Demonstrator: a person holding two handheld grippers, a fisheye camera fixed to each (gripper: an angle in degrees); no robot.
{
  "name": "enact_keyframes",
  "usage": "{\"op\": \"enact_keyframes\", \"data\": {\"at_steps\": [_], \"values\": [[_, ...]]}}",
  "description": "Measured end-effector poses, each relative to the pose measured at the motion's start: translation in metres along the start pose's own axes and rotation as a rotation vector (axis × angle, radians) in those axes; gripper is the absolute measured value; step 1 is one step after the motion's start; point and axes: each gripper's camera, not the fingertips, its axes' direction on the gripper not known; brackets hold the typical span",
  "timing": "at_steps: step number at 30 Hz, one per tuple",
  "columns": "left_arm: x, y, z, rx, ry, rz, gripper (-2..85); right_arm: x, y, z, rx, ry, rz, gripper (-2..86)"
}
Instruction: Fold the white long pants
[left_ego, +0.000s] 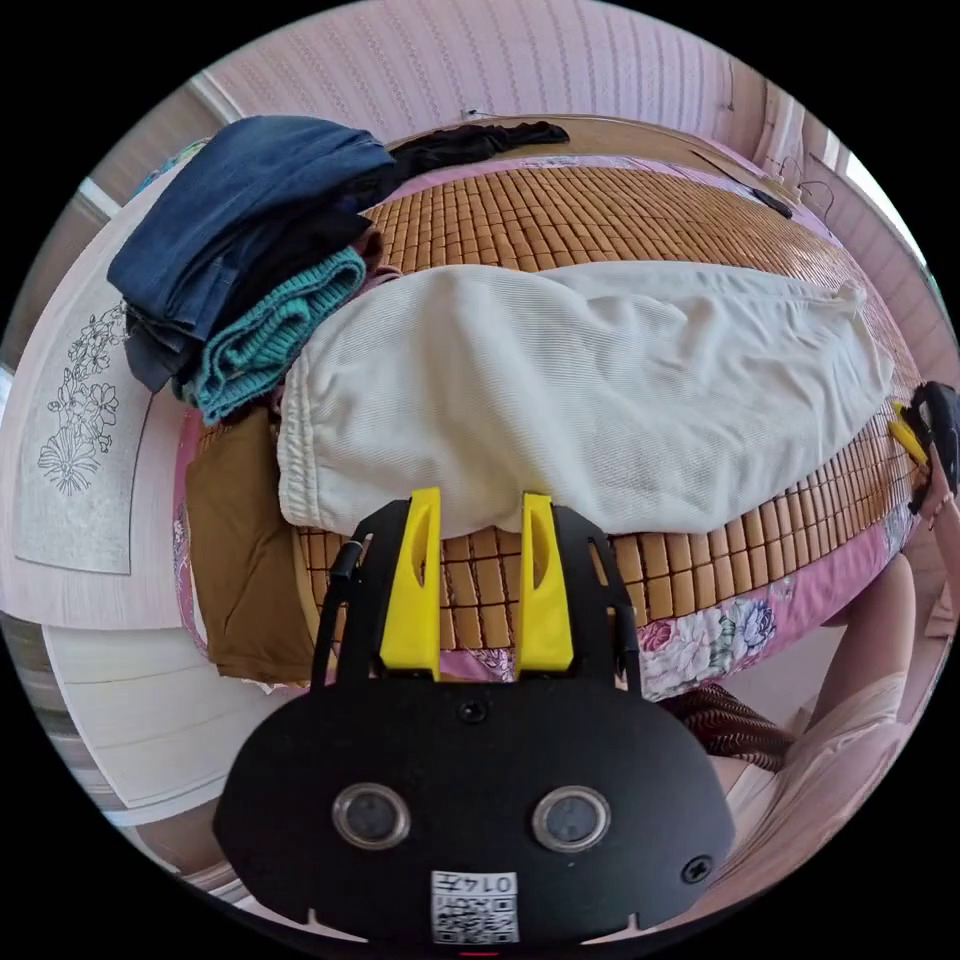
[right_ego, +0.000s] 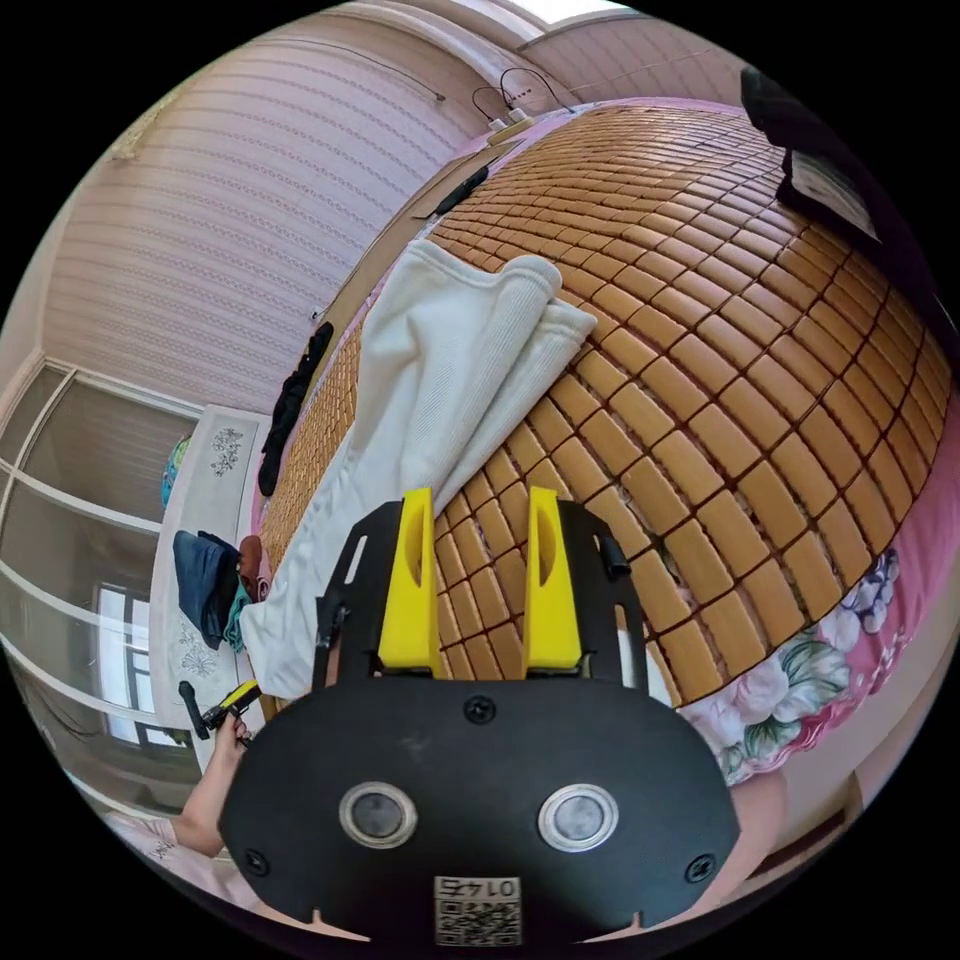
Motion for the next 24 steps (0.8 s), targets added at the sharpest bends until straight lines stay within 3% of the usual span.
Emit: {"op": "enact_keyframes", "data": {"at_steps": [3, 7, 12, 17, 24], "values": [[0.025, -0.022, 0.004, -0.005, -0.037, 0.056, 10.5, -0.005, -0.002, 0.004, 0.044, 0.042, 0.013, 13.0], [0.047, -0.047, 0.024, -0.082, -0.064, 0.110, 9.2, -0.010, -0.013, 0.012, 0.092, -0.101, 0.032, 13.2], [0.062, -0.066, 0.026, -0.076, -0.099, 0.137, 7.2, -0.028, -0.028, 0.030, 0.050, -0.034, -0.003, 13.2], [0.076, -0.086, 0.026, -0.134, -0.098, 0.252, 0.5, -0.032, -0.034, 0.035, 0.008, -0.035, 0.012, 4.3], [0.083, -0.100, 0.026, -0.264, -0.120, 0.384, -0.9, -0.016, -0.022, 0.013, -0.057, -0.100, 0.012, 1.6]]}}
